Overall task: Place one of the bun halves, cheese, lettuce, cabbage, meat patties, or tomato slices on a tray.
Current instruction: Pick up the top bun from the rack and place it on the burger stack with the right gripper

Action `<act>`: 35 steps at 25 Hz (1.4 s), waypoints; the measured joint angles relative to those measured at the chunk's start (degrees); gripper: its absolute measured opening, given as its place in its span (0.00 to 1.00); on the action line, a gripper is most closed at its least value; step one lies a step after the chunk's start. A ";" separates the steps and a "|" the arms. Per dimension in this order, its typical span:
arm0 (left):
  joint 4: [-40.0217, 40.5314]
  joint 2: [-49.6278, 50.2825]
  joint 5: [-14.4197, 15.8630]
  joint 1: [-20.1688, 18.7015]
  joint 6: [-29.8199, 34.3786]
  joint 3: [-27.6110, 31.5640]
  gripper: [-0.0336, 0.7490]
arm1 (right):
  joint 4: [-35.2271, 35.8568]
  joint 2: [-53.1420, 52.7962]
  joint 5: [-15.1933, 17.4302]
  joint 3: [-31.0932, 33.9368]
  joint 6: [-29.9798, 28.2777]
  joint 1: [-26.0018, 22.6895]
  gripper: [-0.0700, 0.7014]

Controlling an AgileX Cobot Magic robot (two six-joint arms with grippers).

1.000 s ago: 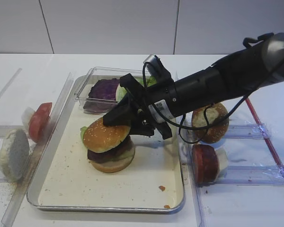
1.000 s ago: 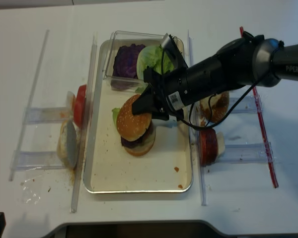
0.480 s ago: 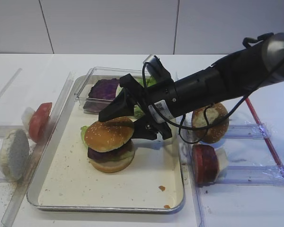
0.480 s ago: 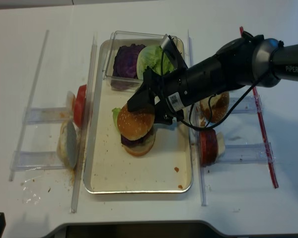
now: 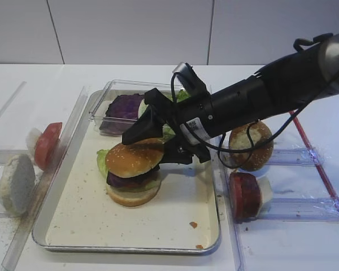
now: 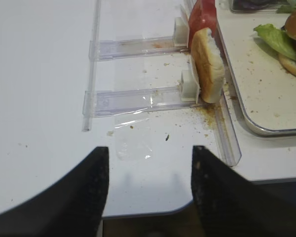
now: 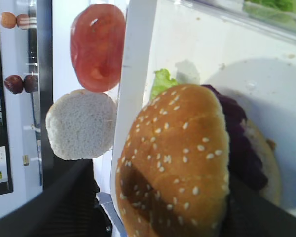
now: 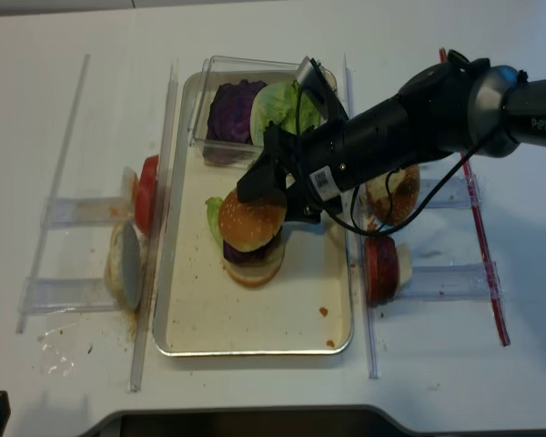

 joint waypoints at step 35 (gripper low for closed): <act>0.00 0.00 0.00 0.00 0.00 0.00 0.50 | -20.51 -0.08 5.27 -9.71 16.17 -0.27 0.72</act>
